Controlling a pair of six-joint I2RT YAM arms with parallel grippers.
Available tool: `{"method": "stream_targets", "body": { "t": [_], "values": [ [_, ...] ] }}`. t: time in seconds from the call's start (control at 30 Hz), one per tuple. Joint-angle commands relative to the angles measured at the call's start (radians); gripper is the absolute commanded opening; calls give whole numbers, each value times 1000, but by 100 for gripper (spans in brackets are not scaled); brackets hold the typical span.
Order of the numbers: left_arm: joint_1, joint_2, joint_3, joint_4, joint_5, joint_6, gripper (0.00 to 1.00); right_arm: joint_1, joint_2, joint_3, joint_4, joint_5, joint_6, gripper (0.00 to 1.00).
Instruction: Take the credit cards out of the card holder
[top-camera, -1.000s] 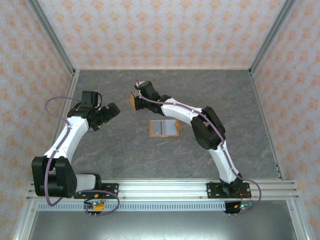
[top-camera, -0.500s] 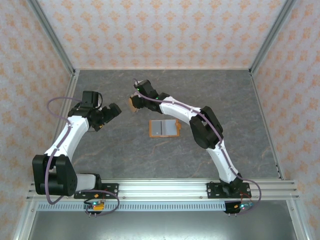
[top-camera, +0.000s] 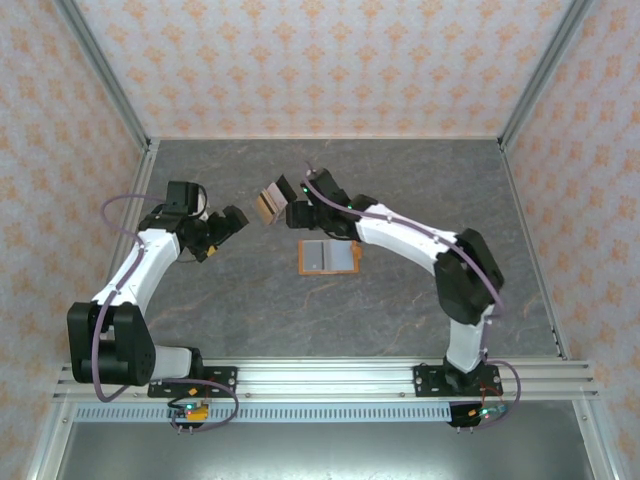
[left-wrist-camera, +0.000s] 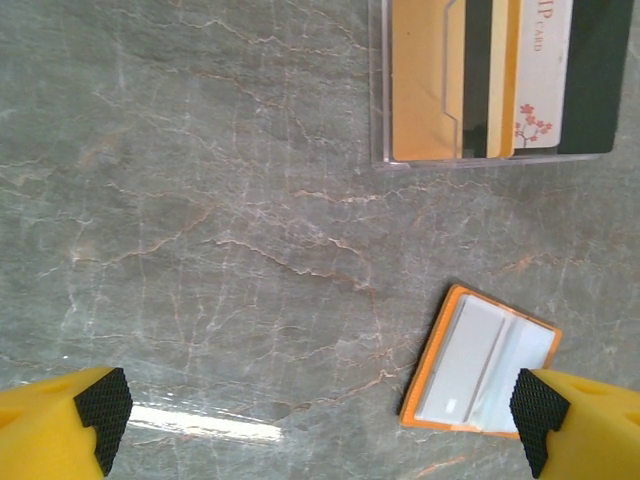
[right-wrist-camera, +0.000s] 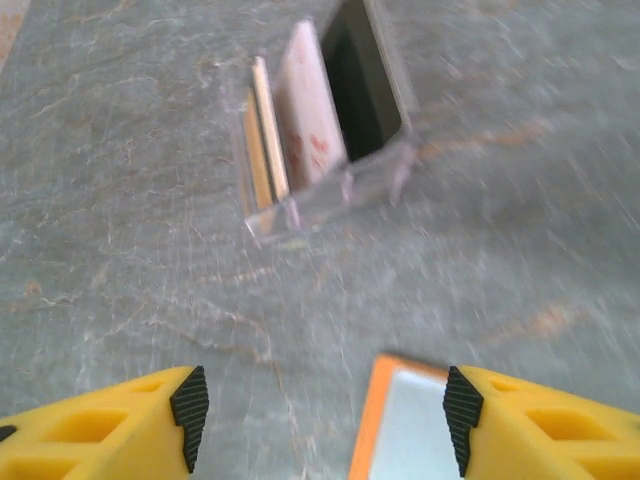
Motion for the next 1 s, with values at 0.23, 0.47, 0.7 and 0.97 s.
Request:
{"method": "stream_targets", "body": {
  "t": [0.23,0.47,0.7,0.97],
  "values": [
    [-90,58,20,52,25,-48,100,7,-34,-130,-171,5,171,63],
    [-193,107,48,65,-42,-108,100,0,54,-69,-178,-34,144,55],
    [-234,110,27,85,-126,-193,100,-1,139,4,-298,16,29,54],
    [-275,125,24,90,-100,-216,100,1,188,35,-371,92,-30,52]
  ]
}}
